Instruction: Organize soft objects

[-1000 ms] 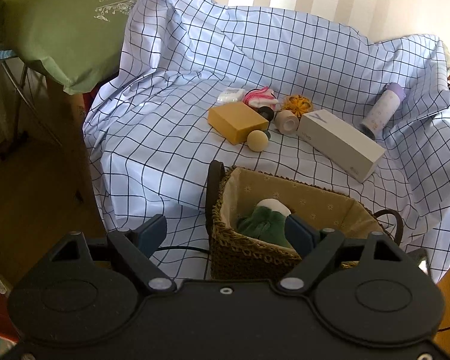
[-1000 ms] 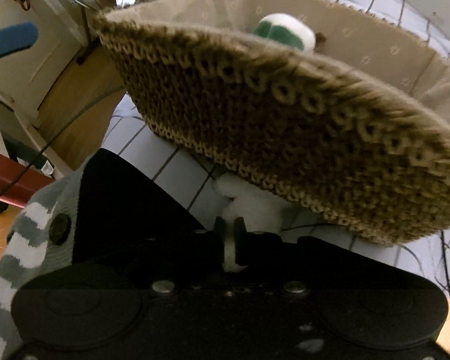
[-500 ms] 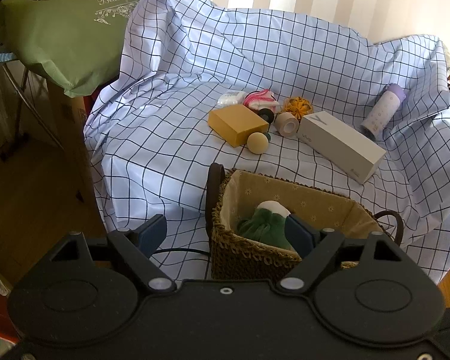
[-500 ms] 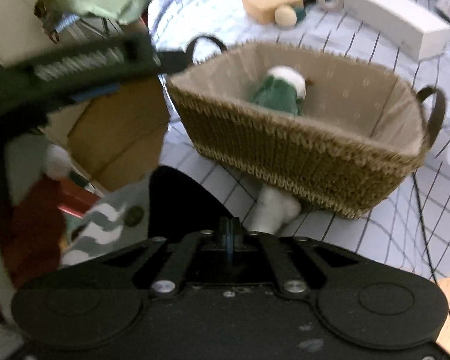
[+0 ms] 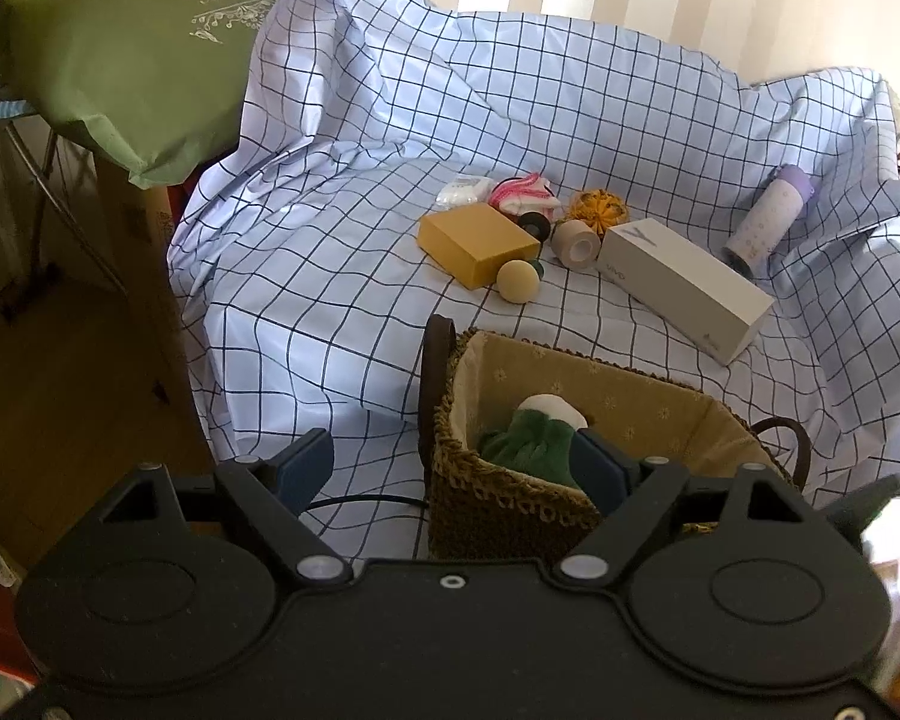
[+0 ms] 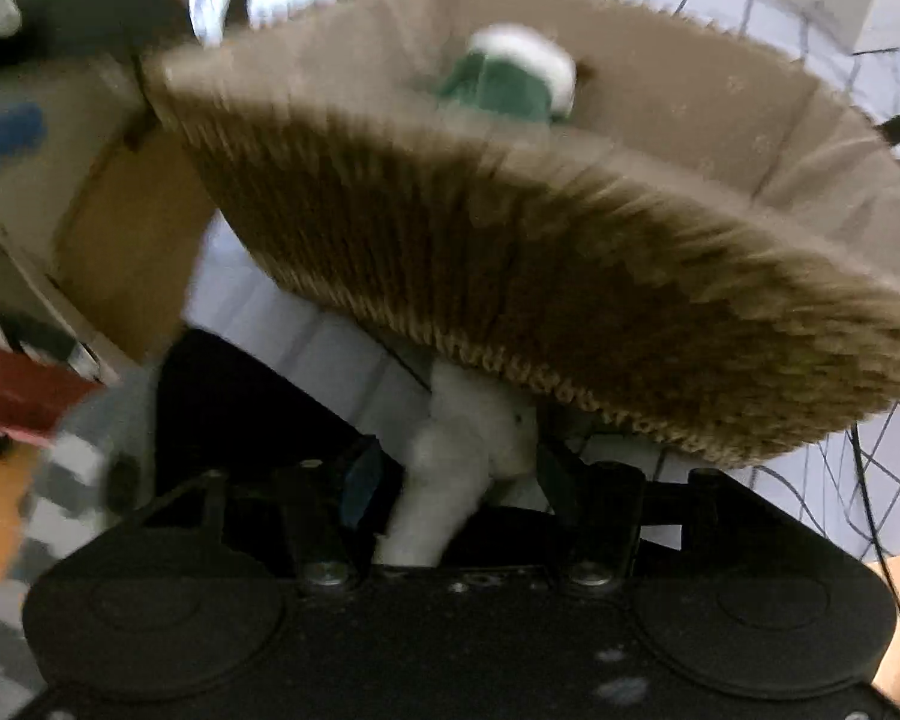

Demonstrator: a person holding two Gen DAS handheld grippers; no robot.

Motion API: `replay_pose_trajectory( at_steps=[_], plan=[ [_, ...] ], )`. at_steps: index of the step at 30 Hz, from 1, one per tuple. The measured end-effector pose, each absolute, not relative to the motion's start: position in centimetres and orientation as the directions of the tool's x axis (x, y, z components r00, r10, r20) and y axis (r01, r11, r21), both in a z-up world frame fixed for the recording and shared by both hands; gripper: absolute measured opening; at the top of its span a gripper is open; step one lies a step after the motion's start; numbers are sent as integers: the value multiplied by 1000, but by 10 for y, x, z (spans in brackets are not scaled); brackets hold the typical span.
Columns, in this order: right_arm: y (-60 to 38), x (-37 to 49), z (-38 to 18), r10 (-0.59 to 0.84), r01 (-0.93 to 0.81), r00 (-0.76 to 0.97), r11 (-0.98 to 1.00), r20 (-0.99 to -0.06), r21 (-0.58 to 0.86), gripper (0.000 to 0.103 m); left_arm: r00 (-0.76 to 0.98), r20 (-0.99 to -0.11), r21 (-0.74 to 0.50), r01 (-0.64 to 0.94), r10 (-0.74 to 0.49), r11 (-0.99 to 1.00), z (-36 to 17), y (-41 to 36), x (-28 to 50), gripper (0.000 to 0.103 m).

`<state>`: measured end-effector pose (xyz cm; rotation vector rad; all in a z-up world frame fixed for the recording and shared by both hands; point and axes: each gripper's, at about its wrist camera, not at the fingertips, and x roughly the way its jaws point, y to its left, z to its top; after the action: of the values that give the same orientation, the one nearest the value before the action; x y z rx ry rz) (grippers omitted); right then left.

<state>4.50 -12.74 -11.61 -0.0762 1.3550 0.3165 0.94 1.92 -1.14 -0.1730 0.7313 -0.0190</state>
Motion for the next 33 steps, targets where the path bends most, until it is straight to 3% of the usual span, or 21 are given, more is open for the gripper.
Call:
replay_pose_trajectory(
  at_steps=[1,2,3,12,22,33],
  plan=[
    [-123,45,-123,159,-280,161,954,-974,110,49,745,-662,-165,-44,-78,985,-11,19,9,82],
    [-120,45,-127,146,-290,157,952,-977,96,37,746,-661,-167,-45,-78,985,-11,20,9,82],
    [-118,45,-128,148,-301,152,949,-977,96,14,747,-660,-168,-47,-77,985,-11,20,9,82],
    [-127,6,-72,233,-366,234,921,-944,137,14,766,-640,-155,-57,-56,986,-8,22,6,82],
    [-172,-32,34,342,-351,451,917,-824,189,15,767,-639,-132,-45,-50,990,-7,16,6,82],
    [-190,4,71,161,-118,739,987,-654,110,16,753,-655,-83,8,-61,996,-11,5,6,82]
  ],
)
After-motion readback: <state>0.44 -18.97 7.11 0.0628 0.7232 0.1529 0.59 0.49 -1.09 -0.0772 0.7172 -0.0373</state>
